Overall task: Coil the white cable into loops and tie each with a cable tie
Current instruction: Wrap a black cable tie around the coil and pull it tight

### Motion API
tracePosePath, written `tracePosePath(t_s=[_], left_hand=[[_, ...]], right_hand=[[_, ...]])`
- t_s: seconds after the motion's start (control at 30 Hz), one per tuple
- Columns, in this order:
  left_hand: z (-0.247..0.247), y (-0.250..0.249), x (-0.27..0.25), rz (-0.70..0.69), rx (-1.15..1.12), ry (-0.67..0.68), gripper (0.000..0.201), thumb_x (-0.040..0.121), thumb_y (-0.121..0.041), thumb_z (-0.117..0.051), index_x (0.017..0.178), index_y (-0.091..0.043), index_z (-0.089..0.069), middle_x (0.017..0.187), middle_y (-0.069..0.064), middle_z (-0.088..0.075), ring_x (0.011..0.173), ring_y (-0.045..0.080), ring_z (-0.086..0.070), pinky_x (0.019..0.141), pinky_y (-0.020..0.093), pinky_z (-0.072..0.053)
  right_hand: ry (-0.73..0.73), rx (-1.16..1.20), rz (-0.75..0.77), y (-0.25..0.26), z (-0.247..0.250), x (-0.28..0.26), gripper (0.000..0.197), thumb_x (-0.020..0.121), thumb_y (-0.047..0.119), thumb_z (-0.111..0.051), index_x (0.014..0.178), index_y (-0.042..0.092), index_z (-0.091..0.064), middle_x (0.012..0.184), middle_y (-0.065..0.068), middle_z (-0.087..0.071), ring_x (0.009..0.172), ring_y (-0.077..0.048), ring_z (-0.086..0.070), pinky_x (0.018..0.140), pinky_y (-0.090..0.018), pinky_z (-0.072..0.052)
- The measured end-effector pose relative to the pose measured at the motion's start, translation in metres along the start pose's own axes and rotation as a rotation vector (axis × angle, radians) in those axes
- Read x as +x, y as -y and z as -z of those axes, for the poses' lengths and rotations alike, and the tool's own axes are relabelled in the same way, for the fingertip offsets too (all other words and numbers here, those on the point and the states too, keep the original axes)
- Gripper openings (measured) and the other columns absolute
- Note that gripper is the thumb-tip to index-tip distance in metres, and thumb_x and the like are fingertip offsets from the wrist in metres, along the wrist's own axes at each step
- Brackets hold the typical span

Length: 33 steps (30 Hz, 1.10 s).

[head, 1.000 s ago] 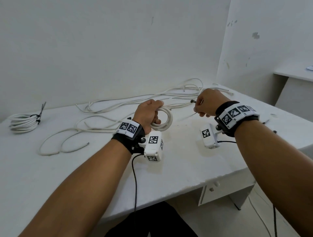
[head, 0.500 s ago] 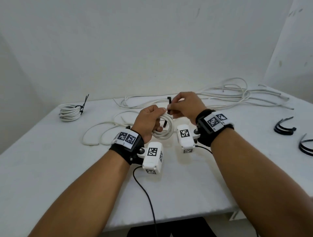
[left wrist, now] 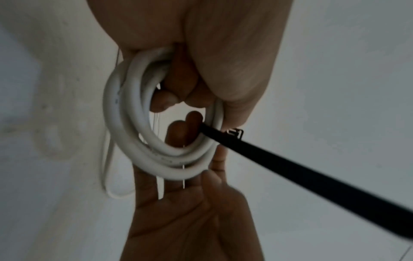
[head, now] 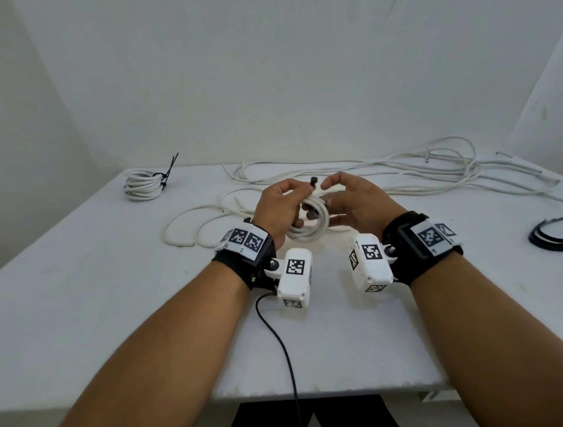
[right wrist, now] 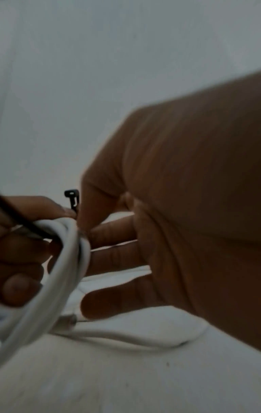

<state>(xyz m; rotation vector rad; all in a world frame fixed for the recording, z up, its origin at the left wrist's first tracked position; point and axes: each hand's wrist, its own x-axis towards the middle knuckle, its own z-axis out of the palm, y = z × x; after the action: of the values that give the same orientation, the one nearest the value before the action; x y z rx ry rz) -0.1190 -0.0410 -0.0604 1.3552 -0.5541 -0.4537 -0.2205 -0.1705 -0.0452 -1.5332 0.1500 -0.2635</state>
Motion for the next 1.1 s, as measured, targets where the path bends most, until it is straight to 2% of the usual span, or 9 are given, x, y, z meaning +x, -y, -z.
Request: tracePosePath(t_s=[0.13,0.27,0.33,0.4,0.57,0.77,0.9,1.0,1.1], left_hand=[[0.009,-0.003,0.002,0.026,-0.024,-0.151,0.013,0.087,-0.014,-0.062,0.074,-0.015,-0.064,0.056,0.000,-0.048,0.038,0.011,-0.033,0.044,0.023,-0.038],[0.007,0.001,0.001,0.030,0.002,-0.183,0.011,0.086,-0.018,-0.064,0.075,-0.017,-0.067,0.053,-0.005,-0.054,0.034,0.012,-0.038,0.048,0.025,-0.040],[0.005,0.002,0.001,0.028,0.011,-0.186,0.012,0.086,-0.019,-0.065,0.074,-0.018,-0.066,0.051,-0.005,-0.055,0.035,0.013,-0.040,0.048,0.025,-0.041],[0.004,0.001,0.000,0.018,0.014,-0.186,0.012,0.086,-0.019,-0.065,0.074,-0.019,-0.066,0.059,-0.004,-0.061,0.036,0.013,-0.042,0.048,0.025,-0.041],[0.006,-0.004,0.000,-0.015,0.025,-0.204,0.010,0.083,-0.015,-0.061,0.077,-0.019,-0.067,0.069,0.002,-0.065,0.039,0.014,-0.043,0.046,0.024,-0.041],[0.006,-0.005,0.000,-0.036,0.003,-0.221,0.012,0.086,-0.017,-0.062,0.075,-0.019,-0.067,0.066,0.001,-0.062,0.038,0.013,-0.039,0.046,0.025,-0.041],[0.007,-0.004,0.000,-0.030,0.013,-0.238,0.010,0.086,-0.019,-0.063,0.077,-0.015,-0.066,0.061,-0.001,-0.059,0.034,0.011,-0.038,0.049,0.027,-0.043],[0.006,-0.003,0.000,-0.030,0.037,-0.243,0.012,0.085,-0.022,-0.065,0.074,-0.017,-0.065,0.069,0.005,-0.059,0.035,0.012,-0.039,0.053,0.029,-0.045],[0.005,-0.003,-0.001,-0.040,0.062,-0.236,0.015,0.086,-0.024,-0.065,0.072,-0.019,-0.065,0.064,0.000,-0.060,0.039,0.014,-0.040,0.053,0.029,-0.045]], right_hand=[[0.227,-0.231,0.136,-0.001,-0.008,-0.005,0.041,0.081,-0.013,-0.064,0.109,0.017,-0.059,0.114,-0.011,-0.066,0.097,-0.025,-0.065,0.088,-0.042,-0.053],[0.101,-0.487,0.230,-0.001,-0.017,-0.005,0.021,0.080,0.004,-0.077,0.096,0.016,-0.071,0.104,-0.011,-0.072,0.094,-0.018,-0.068,0.090,-0.032,-0.053],[0.056,-0.575,0.280,-0.002,-0.016,-0.005,0.015,0.080,0.010,-0.079,0.090,0.021,-0.074,0.096,0.000,-0.075,0.094,-0.007,-0.068,0.089,-0.020,-0.049],[0.017,-0.648,0.318,-0.005,-0.017,-0.002,0.012,0.082,0.015,-0.078,0.089,0.024,-0.073,0.099,0.008,-0.074,0.105,-0.003,-0.065,0.096,-0.020,-0.044],[-0.080,-0.592,0.384,-0.011,-0.029,0.005,0.003,0.088,0.028,-0.068,0.088,0.027,-0.065,0.097,0.009,-0.069,0.094,-0.009,-0.061,0.091,-0.032,-0.045],[-0.113,-0.512,0.342,-0.016,-0.040,0.008,0.030,0.081,0.050,-0.059,0.097,0.024,-0.063,0.112,0.002,-0.064,0.110,-0.016,-0.057,0.104,-0.042,-0.041],[-0.208,-0.361,0.305,-0.013,-0.036,0.007,0.038,0.080,0.046,-0.064,0.104,0.016,-0.066,0.120,-0.001,-0.063,0.110,-0.009,-0.058,0.097,-0.032,-0.041],[-0.136,-0.261,0.239,-0.010,-0.035,0.004,0.030,0.090,0.031,-0.065,0.098,0.002,-0.063,0.100,0.001,-0.070,0.094,-0.007,-0.063,0.091,-0.029,-0.043],[-0.121,-0.206,0.161,-0.008,-0.035,0.003,0.021,0.096,0.025,-0.059,0.079,0.018,-0.067,0.087,0.007,-0.067,0.088,-0.009,-0.058,0.093,-0.038,-0.044]])
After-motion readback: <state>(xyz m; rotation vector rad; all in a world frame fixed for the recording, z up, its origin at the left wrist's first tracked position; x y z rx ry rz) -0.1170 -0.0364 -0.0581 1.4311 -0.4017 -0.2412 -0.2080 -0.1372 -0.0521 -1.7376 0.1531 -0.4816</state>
